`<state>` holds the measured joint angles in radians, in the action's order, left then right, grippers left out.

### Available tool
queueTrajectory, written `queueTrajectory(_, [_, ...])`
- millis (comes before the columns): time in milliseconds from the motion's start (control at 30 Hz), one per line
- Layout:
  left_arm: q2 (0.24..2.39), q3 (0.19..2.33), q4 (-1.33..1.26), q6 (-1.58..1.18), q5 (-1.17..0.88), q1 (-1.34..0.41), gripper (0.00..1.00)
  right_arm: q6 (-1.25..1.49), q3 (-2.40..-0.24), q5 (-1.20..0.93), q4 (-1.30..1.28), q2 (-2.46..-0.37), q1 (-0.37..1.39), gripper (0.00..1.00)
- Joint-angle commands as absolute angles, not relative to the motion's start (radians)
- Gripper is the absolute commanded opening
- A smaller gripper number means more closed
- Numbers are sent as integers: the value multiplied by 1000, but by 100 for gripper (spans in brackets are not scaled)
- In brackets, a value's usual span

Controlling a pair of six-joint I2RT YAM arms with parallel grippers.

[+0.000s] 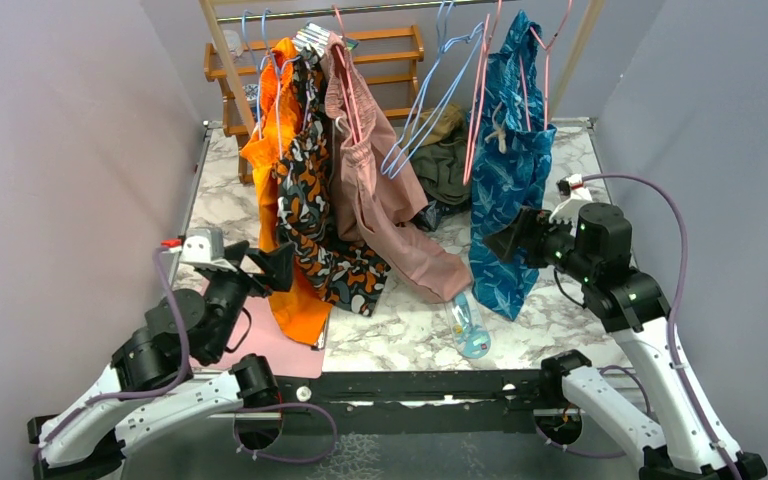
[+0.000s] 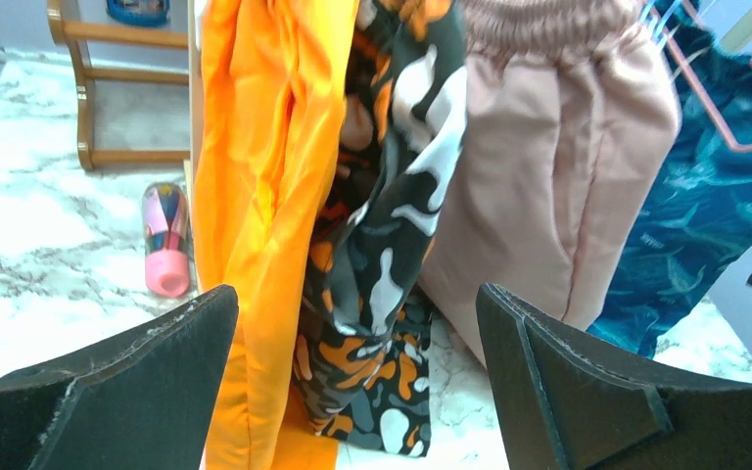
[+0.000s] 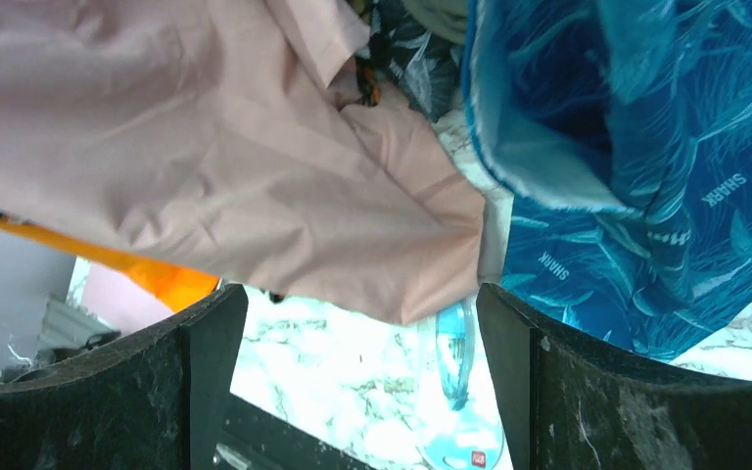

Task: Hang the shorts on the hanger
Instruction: Reset both arms

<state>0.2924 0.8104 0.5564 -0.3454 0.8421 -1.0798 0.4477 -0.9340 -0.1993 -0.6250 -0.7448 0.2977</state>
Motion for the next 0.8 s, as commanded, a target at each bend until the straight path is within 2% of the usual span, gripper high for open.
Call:
queueTrajectory(0, [336, 935, 604, -269, 858, -1075, 93, 391, -950, -273, -702, -703, 312, 89])
queueTrajectory(200, [377, 1031, 550, -139, 935, -1077, 93, 385, -963, -236, -669, -707, 315, 89])
queueTrajectory(367, [487, 1149, 515, -29, 892, -1077, 94, 378, -1045, -242, -652, -748, 323, 89])
queueTrajectory(767, [552, 1167, 509, -51, 607, -1077, 94, 367, -1346, 18, -700, -833, 344, 92])
